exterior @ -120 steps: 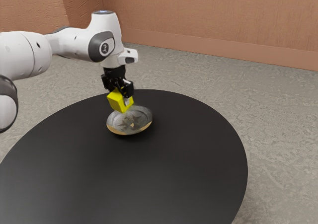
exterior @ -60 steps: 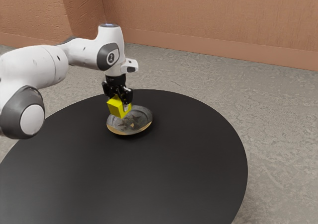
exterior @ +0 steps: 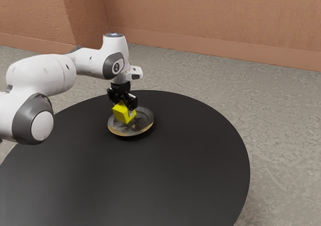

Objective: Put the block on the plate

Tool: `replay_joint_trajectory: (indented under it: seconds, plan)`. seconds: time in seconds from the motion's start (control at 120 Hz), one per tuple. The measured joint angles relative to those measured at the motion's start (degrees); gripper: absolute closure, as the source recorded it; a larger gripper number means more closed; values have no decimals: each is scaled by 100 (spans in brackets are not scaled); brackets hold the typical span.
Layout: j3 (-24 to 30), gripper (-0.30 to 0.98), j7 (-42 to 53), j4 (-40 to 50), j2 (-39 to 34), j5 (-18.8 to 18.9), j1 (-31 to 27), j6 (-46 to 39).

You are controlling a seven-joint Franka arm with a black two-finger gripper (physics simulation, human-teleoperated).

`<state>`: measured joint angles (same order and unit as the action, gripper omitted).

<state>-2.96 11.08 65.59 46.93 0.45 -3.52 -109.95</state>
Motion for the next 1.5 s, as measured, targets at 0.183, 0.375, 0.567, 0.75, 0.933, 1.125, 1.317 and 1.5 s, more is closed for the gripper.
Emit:
replay_joint_trajectory:
  seconds: [0.183,0.375,0.567,0.75,0.933,1.125,1.317,1.5]
  plan:
    - [10,26,1,0,13,-30,0,-179]
    - [31,11,8,0,-6,-56,0,-247]
    - [12,5,12,65,-366,-55,11,-251]
    - [31,2,13,681,-1245,-59,141,-238]
    - [45,1,-16,1733,-2473,-118,389,-152]
    - [550,0,-209,2705,-3941,-178,479,363]
    - [1082,0,-609,3154,-5237,-211,641,1262]
    - [1139,0,-1011,3118,-5483,-363,485,2042]
